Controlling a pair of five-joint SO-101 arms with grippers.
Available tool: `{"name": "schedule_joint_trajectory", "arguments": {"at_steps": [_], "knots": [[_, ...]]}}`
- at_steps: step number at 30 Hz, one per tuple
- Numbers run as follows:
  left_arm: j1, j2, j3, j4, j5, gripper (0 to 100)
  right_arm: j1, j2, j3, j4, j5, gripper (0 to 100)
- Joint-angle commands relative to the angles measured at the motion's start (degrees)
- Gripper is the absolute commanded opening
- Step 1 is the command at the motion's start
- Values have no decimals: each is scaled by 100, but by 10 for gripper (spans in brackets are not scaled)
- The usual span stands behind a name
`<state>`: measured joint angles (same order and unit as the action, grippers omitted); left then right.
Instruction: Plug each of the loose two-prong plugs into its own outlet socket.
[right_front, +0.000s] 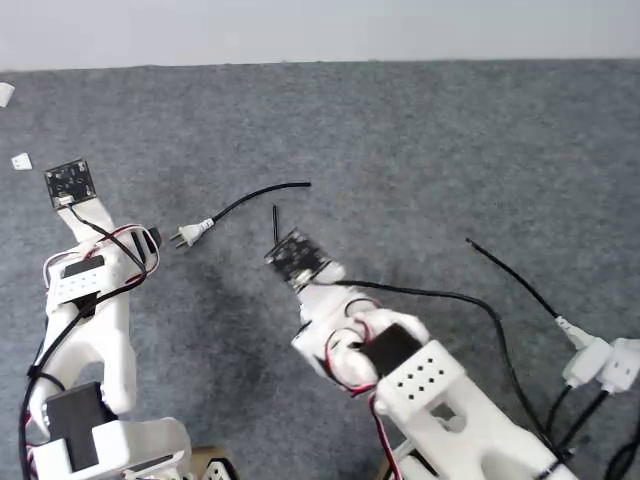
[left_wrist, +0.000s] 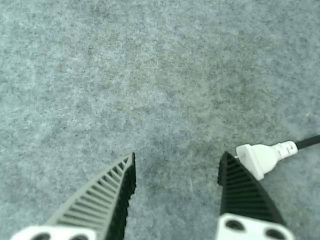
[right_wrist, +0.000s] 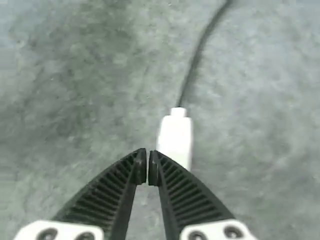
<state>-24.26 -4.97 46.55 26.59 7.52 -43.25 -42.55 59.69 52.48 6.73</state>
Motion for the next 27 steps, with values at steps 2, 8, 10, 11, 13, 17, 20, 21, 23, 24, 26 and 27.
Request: {"name": "schedule_joint_trajectory", "arguments": {"at_steps": [2, 8, 10, 11, 13, 17, 20, 21, 23, 24, 26, 27], "knots": [[-26, -255, -57, -132, -35, 255, -382, 514, -88, -145, 264, 8], [-26, -255, -57, -132, -35, 255, -136, 1270, -325, -453, 308, 8], [-35, -255, -57, -132, -35, 255, 136, 1455, -422, -532, 325, 8], [-35, -255, -57, -132, -35, 255, 259, 1543, -492, -558, 404, 8], [-35, -255, -57, -132, -35, 255, 505, 1736, -563, -664, 527, 8], [-35, -255, -57, -132, -35, 255, 831, 1965, -580, -1007, 589, 8], [-44, -255, -57, -132, -35, 255, 884, 2000, -589, -1042, 589, 8], [-44, -255, -48, -132, -35, 255, 884, 2000, -589, -1042, 589, 8], [-44, -255, -48, -132, -35, 255, 892, 2000, -589, -1042, 589, 8], [-44, -255, -48, -132, -35, 255, 892, 2000, -589, -1042, 589, 8], [-44, -255, -48, -132, -35, 255, 892, 2026, -589, -1051, 589, 8], [-44, -255, -48, -132, -35, 255, 892, 2035, -589, -1051, 589, 8]]}}
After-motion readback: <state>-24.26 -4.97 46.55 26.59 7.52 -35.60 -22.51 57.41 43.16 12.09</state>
